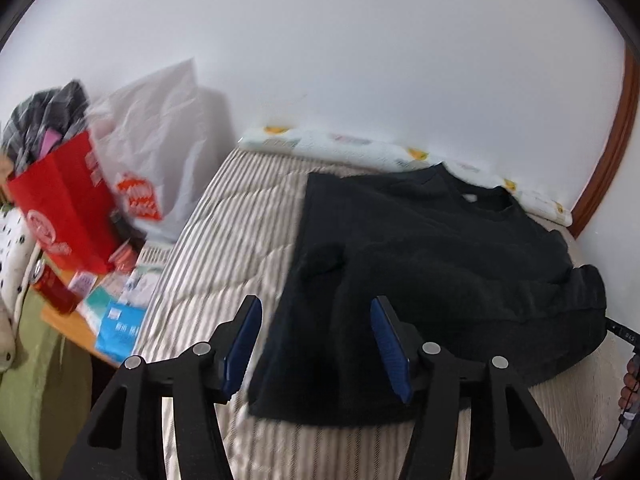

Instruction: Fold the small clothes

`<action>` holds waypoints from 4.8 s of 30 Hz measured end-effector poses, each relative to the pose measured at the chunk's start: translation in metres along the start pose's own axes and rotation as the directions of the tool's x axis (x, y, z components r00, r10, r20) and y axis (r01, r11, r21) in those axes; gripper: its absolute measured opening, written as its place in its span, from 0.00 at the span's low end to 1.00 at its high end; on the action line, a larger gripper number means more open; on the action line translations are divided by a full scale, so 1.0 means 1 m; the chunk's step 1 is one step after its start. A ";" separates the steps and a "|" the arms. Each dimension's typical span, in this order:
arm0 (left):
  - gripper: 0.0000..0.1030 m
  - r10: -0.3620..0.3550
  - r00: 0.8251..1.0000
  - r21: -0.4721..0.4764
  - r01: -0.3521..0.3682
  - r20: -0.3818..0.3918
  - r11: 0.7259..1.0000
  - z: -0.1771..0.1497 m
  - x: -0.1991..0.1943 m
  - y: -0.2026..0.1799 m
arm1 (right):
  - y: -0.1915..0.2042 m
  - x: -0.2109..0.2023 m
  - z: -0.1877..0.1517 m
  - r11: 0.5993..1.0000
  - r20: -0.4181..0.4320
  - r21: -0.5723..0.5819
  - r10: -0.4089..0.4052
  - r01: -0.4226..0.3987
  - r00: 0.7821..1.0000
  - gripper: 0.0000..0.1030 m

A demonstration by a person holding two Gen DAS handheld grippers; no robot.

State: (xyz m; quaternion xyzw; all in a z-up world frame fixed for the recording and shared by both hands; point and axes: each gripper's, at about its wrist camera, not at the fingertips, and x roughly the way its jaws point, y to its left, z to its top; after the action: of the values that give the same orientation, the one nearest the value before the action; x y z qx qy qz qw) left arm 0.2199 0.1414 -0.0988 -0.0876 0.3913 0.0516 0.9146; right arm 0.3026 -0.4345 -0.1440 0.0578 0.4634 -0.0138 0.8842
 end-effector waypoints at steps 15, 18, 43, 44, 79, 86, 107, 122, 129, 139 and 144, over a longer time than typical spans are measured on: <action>0.52 -0.020 0.993 -0.026 0.017 -0.119 1.000 -0.046 0.030 0.020 | 0.011 0.027 -0.005 0.984 -0.026 0.060 0.168 -0.166 0.985 0.47; 0.49 -0.034 0.990 -0.040 0.029 -0.139 0.999 -0.046 0.042 0.021 | 0.018 0.031 -0.003 0.983 -0.024 0.043 0.180 -0.179 0.983 0.33; 0.15 -0.039 0.992 0.023 0.042 -0.122 0.999 -0.114 -0.046 0.005 | -0.006 -0.085 -0.082 0.992 0.048 -0.070 0.106 -0.102 0.993 0.29; 0.18 -0.030 0.994 0.014 0.032 -0.109 0.999 -0.113 -0.053 0.005 | -0.003 -0.091 -0.082 0.991 0.070 -0.077 0.115 -0.109 0.991 0.38; 0.07 -0.197 0.980 -0.046 0.197 0.002 0.979 -0.012 -0.023 -0.032 | 0.052 -0.060 0.028 0.926 0.205 0.002 0.368 -0.376 0.907 0.12; 0.07 -0.159 0.987 -0.041 0.158 -0.026 0.987 0.015 0.017 -0.037 | 0.056 -0.010 0.060 0.930 0.167 0.044 0.353 -0.365 0.921 0.12; 0.36 -0.121 0.992 0.061 0.122 -0.021 0.991 0.007 0.009 -0.054 | 0.125 -0.019 0.039 0.930 0.070 -0.209 0.323 -0.303 0.944 0.40; 0.36 -0.019 0.994 0.013 0.021 -0.103 1.000 -0.009 0.035 -0.024 | 0.071 0.058 0.056 0.993 -0.041 -0.062 0.095 -0.097 0.995 0.27; 0.37 -0.018 0.996 0.018 0.020 -0.092 1.000 -0.027 0.011 -0.018 | 0.103 0.010 0.025 0.983 0.007 -0.164 0.085 -0.083 0.996 0.52; 0.47 -0.038 0.994 -0.013 0.037 -0.102 0.999 -0.076 -0.024 0.004 | 0.013 -0.002 -0.002 0.999 0.007 0.022 -0.043 0.043 0.999 0.72; 0.47 -0.023 0.994 -0.044 0.019 -0.103 0.999 -0.089 -0.028 0.008 | 0.009 0.022 -0.002 0.986 -0.053 0.088 0.149 -0.144 0.988 0.69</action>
State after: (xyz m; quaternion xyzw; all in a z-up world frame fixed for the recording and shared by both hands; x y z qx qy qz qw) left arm 0.1365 0.1310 -0.1401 -0.1138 0.4362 0.0458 0.8914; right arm 0.3146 -0.4244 -0.1621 0.1292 0.4828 0.0333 0.8655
